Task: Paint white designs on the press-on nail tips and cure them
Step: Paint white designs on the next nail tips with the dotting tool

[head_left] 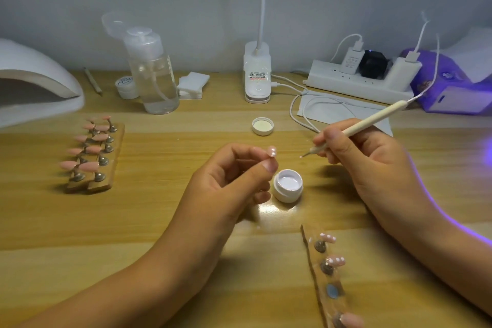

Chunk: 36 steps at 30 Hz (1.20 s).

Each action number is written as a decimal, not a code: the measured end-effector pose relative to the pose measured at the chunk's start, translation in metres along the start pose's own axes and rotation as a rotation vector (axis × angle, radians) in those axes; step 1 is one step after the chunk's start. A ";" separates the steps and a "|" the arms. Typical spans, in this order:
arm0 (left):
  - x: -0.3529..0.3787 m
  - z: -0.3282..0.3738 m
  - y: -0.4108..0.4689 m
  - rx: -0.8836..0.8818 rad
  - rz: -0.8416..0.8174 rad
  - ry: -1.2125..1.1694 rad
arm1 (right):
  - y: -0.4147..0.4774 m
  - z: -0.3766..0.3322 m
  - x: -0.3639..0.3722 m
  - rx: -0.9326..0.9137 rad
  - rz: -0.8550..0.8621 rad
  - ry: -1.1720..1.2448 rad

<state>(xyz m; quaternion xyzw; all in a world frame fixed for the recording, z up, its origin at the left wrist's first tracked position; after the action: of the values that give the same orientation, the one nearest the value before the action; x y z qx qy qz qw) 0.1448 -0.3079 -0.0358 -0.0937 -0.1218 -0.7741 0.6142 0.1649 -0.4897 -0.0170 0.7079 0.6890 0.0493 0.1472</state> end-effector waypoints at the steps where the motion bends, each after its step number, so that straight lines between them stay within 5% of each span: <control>1: 0.000 0.000 0.000 -0.005 -0.001 0.001 | -0.002 -0.003 0.003 -0.023 -0.018 -0.033; 8: 0.002 -0.001 -0.001 -0.012 -0.008 0.032 | -0.013 -0.015 0.024 -0.170 -0.192 -0.243; 25: 0.003 -0.003 -0.001 -0.004 -0.026 0.034 | -0.014 -0.013 0.028 -0.233 -0.235 -0.367; 36: 0.019 0.001 -0.007 0.016 -0.192 0.120 | -0.010 -0.008 0.000 -0.025 0.009 0.299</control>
<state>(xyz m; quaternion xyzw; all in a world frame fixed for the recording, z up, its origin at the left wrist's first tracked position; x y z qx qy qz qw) 0.1336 -0.3239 -0.0301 -0.0303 -0.0996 -0.8324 0.5442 0.1535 -0.4885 -0.0117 0.6940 0.6993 0.1635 0.0516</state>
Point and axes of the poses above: each hand's wrist, its own y-axis towards the middle knuckle, its own x-axis out of the palm, z = x × y, the point moved 7 cm from there along y, towards the middle knuckle, and after that the axes turned 1 degree about x, right-handed, at the moved point
